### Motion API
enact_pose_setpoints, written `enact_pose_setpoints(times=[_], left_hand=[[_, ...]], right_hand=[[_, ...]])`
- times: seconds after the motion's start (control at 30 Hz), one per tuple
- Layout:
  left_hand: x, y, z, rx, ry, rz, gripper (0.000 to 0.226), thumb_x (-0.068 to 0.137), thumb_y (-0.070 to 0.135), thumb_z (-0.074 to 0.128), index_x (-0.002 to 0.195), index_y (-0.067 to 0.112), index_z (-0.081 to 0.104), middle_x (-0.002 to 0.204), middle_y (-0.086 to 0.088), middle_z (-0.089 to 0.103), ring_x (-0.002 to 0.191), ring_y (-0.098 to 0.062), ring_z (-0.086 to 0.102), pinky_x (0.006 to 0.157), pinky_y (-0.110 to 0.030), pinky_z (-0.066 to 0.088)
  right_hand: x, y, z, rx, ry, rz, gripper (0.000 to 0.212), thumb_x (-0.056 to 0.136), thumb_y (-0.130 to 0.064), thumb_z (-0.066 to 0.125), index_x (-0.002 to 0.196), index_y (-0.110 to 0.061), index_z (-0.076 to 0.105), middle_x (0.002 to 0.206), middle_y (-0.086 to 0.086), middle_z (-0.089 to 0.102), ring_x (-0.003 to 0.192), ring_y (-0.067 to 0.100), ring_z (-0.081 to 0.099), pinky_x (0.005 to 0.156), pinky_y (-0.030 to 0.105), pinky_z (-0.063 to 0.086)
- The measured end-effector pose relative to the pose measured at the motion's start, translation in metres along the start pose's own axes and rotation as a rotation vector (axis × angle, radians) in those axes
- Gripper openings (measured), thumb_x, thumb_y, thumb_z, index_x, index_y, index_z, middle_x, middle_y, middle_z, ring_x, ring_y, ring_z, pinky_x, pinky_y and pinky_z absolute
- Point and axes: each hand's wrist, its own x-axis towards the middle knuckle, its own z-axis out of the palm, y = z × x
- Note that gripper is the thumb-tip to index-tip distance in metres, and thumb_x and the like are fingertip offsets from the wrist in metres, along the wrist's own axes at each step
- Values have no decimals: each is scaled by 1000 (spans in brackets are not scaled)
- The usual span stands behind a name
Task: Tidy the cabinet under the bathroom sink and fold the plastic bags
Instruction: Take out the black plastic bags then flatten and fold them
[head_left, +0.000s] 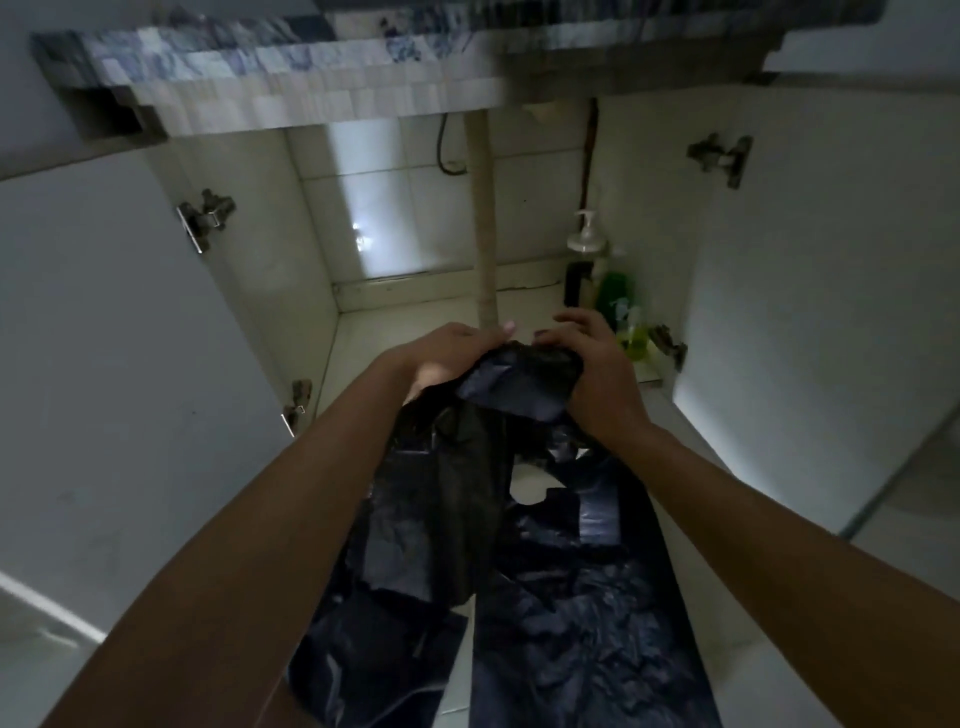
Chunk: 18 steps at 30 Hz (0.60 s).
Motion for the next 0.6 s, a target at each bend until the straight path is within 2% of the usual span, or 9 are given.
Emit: enact_pose_setpoints(times=[0.03,0.1,0.17,0.23,0.27,0.33,0.43,0.5,0.6], left_hand=[[-1,4,1,-14,9,-6,64,90,71,44,117,20,71,117,0,69,92,-8,64,74,-20,46],[-5,10,4,-98,-21,-12,74,84,78,42,125,21,65,123,4,64,104,-12,63,88,-26,46],[-11,10,5,-46,-106,68,75,76,77,53,131,26,59,123,10,62,110,-14,62,97,-32,46],[-11,4,7,144,-169,130,63,74,60,74,126,28,59,116,10,67,103,-12,66,92,-30,52],[-6,-2,8,240,-133,129,56,76,51,79,123,27,61,113,8,68,99,-13,67,89,-30,53],[5,-10,8,344,59,134,41,82,40,75,118,25,65,110,1,69,96,-17,65,81,-28,49],[13,-9,5,312,296,187,27,84,39,69,107,25,70,100,-3,68,92,-20,62,71,-29,43],[18,-3,4,342,353,247,28,84,40,67,106,24,70,96,-1,65,91,-20,60,69,-29,41],[21,1,0,451,395,292,29,87,38,65,110,22,71,93,2,62,88,-16,57,68,-29,40]], right_hand=[[3,1,-5,-1,4,32,23,83,-22,67,103,-14,73,117,8,61,107,22,61,91,40,53],[9,0,-17,-8,-2,132,12,83,-16,67,94,-17,71,100,3,67,92,20,64,80,38,55],[16,0,-29,-73,-9,249,13,84,-10,69,93,-19,71,91,-1,68,86,16,62,72,30,50],[23,4,-40,-103,14,374,8,88,-13,66,92,-19,70,83,-7,63,78,10,57,65,23,42],[25,7,-45,-93,29,414,6,90,-14,64,89,-16,70,81,-7,63,77,9,58,63,21,40],[27,16,-54,-68,43,464,8,91,-18,64,90,-15,71,88,-2,69,88,17,65,69,24,45],[25,25,-67,-65,6,434,19,84,-36,73,101,-34,66,103,-7,70,98,18,66,84,33,53],[22,24,-73,24,13,342,28,80,-45,77,106,-39,66,101,-15,69,95,9,67,81,29,53],[23,19,-80,135,113,342,22,85,-42,76,98,-25,77,82,-14,72,76,1,67,66,19,51]])
